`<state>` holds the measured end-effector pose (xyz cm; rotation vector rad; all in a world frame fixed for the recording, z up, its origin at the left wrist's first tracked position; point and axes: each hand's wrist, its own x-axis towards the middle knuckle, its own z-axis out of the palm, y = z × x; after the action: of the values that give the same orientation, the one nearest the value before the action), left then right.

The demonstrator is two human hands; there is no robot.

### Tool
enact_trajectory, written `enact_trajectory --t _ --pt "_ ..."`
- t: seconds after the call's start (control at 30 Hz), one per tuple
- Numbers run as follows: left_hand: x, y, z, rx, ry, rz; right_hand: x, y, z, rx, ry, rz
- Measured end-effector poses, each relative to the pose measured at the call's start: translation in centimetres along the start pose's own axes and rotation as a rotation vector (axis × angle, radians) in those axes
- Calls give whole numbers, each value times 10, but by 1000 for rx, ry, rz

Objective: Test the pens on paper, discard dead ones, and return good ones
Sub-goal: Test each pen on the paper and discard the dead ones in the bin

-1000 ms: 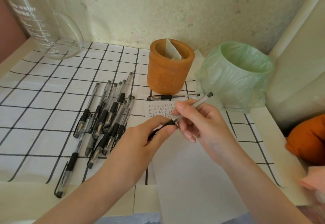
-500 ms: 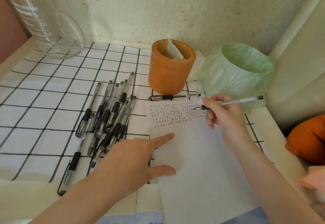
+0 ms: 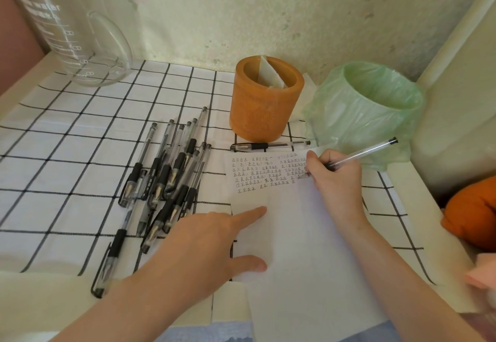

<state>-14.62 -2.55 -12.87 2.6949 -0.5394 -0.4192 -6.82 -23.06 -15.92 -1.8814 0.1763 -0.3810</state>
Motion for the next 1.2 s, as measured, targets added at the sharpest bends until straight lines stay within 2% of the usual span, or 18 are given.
enact_trajectory --t 0.27,1.2 --pt "0 -1 1 11 17 4 0 2 3 -30 -20 -81" --pt "-1 -2 2 -21 57 27 1 5 4 -78 -27 -87"
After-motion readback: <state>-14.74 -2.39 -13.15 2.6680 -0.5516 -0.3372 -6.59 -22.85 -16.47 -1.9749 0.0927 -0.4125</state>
